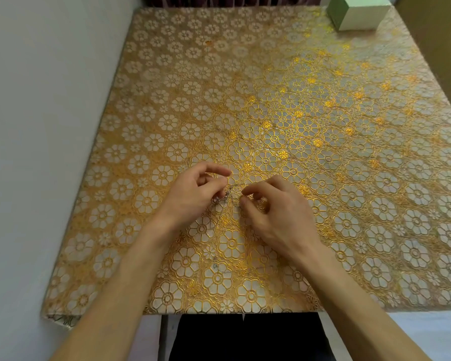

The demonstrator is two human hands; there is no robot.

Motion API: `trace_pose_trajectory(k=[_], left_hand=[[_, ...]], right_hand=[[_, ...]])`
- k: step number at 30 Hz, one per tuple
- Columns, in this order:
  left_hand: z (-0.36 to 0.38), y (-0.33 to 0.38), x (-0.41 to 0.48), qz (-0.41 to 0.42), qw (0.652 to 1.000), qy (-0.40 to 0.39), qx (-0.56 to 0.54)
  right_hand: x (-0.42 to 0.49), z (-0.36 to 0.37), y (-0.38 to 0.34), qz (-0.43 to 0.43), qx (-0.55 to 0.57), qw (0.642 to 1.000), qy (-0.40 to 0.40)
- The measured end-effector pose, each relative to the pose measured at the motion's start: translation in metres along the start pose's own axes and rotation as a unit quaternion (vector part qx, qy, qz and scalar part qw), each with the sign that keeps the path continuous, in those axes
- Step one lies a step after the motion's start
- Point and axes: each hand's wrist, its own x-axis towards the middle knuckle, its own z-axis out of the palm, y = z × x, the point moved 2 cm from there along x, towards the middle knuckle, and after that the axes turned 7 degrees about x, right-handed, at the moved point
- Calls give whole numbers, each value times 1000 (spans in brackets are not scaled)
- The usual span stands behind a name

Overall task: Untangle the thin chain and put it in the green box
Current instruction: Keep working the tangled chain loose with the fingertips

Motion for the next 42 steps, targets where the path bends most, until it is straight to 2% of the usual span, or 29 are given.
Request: trace_pose_trajectory(k=[15,19,23,26,35,42], left_hand=[[-6,-6,-14,26,986,4,-162],[-4,-4,-17,24,984,1,-178],[-3,-2,-20,20,980,7,-196],[0,0,-23,15,974,6,-224],[6,19,-33,29,965,-27,-258],[7,30,-39,3,949,-47,-312]], right_hand=[[4,11,-5,-47,-22,998,-37],[3,8,-10,-61,-48,995,-66],[0,-5,-15,-14,101,991,-89],[-2,-19,-18,43,227,967,-103],[-2,-51,-18,108,376,917,-78],[-6,-59,-15,164,512,840,-76]])
